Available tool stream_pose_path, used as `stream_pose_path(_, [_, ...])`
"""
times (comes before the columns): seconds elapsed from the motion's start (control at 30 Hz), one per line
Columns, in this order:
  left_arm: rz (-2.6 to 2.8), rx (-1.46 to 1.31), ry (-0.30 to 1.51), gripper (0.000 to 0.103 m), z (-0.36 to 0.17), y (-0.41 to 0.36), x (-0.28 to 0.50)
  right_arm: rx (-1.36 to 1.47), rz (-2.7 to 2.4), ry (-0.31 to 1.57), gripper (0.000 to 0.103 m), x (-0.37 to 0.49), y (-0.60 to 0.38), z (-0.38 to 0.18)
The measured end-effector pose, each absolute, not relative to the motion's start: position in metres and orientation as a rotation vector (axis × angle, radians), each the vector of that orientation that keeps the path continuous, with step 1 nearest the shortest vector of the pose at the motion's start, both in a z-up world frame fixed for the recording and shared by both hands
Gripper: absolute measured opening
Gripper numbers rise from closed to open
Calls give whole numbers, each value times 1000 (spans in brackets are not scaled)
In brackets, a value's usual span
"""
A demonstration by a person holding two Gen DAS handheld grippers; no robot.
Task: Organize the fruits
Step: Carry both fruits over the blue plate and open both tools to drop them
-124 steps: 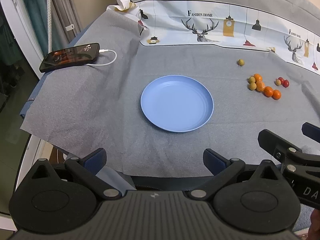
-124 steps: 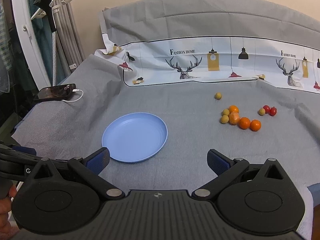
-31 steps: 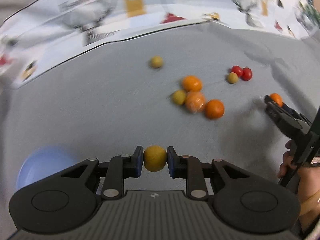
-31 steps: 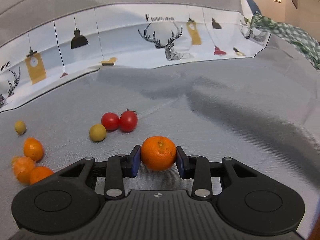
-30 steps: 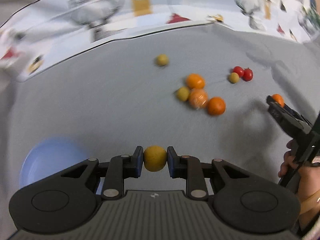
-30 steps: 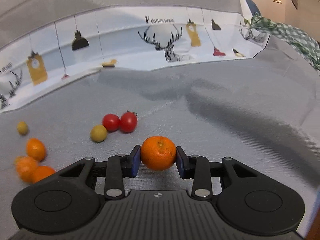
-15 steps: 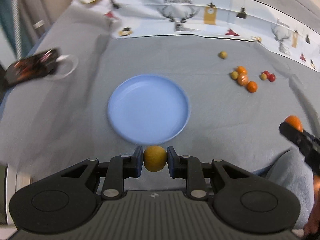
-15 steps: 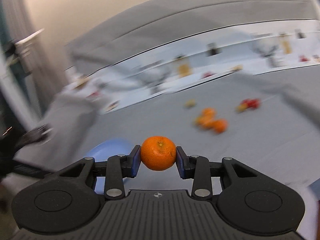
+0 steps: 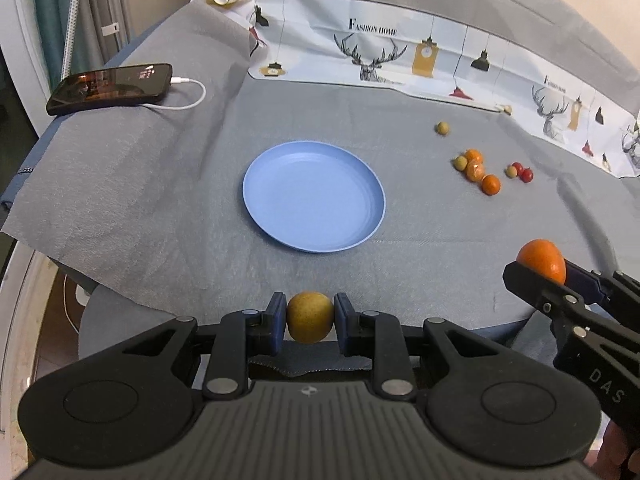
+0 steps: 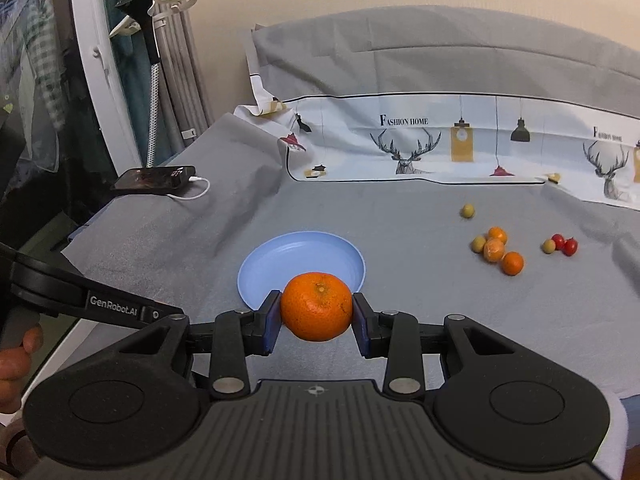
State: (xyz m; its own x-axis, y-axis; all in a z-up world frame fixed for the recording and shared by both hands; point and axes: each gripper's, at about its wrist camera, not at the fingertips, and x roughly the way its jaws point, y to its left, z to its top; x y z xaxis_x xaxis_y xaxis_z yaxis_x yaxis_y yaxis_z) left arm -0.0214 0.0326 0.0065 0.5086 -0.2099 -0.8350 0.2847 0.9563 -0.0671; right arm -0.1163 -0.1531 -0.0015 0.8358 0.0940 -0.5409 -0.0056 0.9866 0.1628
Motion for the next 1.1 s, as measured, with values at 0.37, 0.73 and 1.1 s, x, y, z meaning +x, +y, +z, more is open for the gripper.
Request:
stream_pose_path(0.37, [-311,54,1002,28,5,38,-15,116,49,590,38,-118,-145,-1])
stream_pose_path(0.73, [-292,61,1011,28,-1,40,-2,107,38,610,38,-108,-146,-7])
stream_pose_path(1.1, [-264,92,1053,28,-28,23,62,77,43,700,38,-53,-145,-37])
